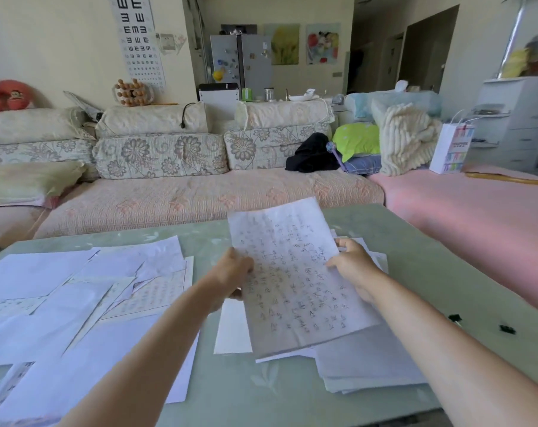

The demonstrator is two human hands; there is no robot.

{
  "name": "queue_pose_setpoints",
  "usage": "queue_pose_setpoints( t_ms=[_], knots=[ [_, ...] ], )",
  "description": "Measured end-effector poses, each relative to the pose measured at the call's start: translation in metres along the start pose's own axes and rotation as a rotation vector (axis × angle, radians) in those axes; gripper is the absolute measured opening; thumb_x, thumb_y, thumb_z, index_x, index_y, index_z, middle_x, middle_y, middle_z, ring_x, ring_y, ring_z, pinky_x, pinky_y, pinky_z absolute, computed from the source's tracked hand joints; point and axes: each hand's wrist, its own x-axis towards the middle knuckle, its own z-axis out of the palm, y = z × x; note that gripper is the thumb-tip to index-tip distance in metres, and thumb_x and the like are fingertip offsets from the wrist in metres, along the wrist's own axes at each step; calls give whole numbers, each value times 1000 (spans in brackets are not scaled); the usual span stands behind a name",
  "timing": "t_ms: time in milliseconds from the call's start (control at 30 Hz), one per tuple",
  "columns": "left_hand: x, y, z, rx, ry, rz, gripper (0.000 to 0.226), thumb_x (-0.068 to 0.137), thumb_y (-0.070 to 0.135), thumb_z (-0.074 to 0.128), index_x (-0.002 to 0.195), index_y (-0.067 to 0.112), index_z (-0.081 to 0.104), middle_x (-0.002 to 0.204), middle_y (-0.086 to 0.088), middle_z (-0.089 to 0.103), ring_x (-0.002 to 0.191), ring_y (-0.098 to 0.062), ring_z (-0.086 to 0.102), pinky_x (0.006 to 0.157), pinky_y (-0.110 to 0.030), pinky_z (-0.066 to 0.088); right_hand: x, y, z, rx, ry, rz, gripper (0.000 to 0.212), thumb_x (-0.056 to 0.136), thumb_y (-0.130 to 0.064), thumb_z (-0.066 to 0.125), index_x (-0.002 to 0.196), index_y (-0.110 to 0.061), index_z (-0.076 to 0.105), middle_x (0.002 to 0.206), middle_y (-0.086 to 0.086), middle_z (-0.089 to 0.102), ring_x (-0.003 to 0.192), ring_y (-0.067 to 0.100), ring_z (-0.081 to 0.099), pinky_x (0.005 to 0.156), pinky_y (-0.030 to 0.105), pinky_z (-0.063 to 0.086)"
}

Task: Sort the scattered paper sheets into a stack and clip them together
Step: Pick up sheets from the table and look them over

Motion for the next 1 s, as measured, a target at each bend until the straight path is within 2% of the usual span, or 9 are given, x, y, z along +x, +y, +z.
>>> queue_pose_setpoints(
  t_ms=[233, 333, 400, 467, 567, 667, 733, 867, 1000],
  knots=[
    [42, -22, 97, 181, -85, -104, 18, 84, 10, 44, 90, 4, 61, 80, -8, 57, 67, -24, 46, 56, -28, 41, 11, 62, -60, -334, 134, 112, 22, 76, 2, 42, 88, -4, 59, 78, 8, 52, 67, 21, 43, 60, 26, 31],
    [52, -32, 127, 339, -80, -133, 34, 75, 19, 53, 104, 6, 66, 97, -2, 64, 81, -22, 62, 72, -31, 54, 13, 80, -75, -541, 180, 203, 12, 80, -7, 43, 91, -12, 45, 91, 8, 50, 79, 26, 45, 55, 27, 30],
    [50, -35, 140, 516, -67, -148, 37, 76, 22, 59, 110, 10, 61, 111, -6, 57, 99, -25, 60, 81, -32, 55, 14, 87, -81, -750, 194, 279, 8, 86, -18, 47, 94, -15, 44, 107, 10, 52, 102, 32, 47, 68, 32, 38],
    [45, -33, 147, 589, -52, -147, 37, 80, 24, 59, 114, 9, 56, 113, -7, 53, 101, -24, 57, 73, -27, 49, 19, 93, -83, -861, 159, 316, 16, 89, -28, 49, 101, -16, 46, 120, 10, 52, 117, 32, 45, 83, 35, 41],
    [46, -31, 152, 365, -36, -219, 34, 81, 20, 65, 111, 4, 58, 99, -8, 54, 82, -23, 54, 65, -27, 47, 21, 95, -83, -874, 109, 319, 22, 88, -30, 51, 103, -17, 45, 123, 10, 50, 120, 32, 44, 84, 36, 39],
    [46, -20, 147, 52, -40, -331, 34, 79, 13, 76, 106, 5, 58, 108, -13, 59, 95, -29, 59, 82, -40, 56, 21, 95, -83, -873, 103, 309, 19, 87, -25, 50, 102, -16, 43, 122, 10, 47, 122, 32, 41, 88, 36, 41],
    [47, -13, 143, -72, -77, -399, 33, 80, 8, 75, 109, 6, 59, 111, -13, 63, 97, -29, 62, 73, -41, 55, 19, 96, -83, -878, 102, 305, 18, 86, -22, 49, 101, -16, 44, 122, 10, 48, 120, 31, 41, 93, 37, 42],
    [47, -5, 139, -158, -121, -490, 14, 88, 4, 66, 101, 4, 59, 96, -11, 64, 83, -24, 62, 76, -38, 55, 17, 98, -88, -828, 120, 305, 19, 85, -24, 51, 102, -16, 44, 122, 10, 45, 123, 32, 40, 98, 39, 43],
    [49, -3, 143, -143, -124, -507, 26, 87, 4, 66, 112, 1, 58, 110, -14, 69, 95, -27, 69, 85, -40, 58, 16, 102, -94, -766, 117, 299, 21, 79, -22, 54, 97, -15, 46, 119, 10, 49, 118, 33, 44, 93, 37, 48]
  ],
)
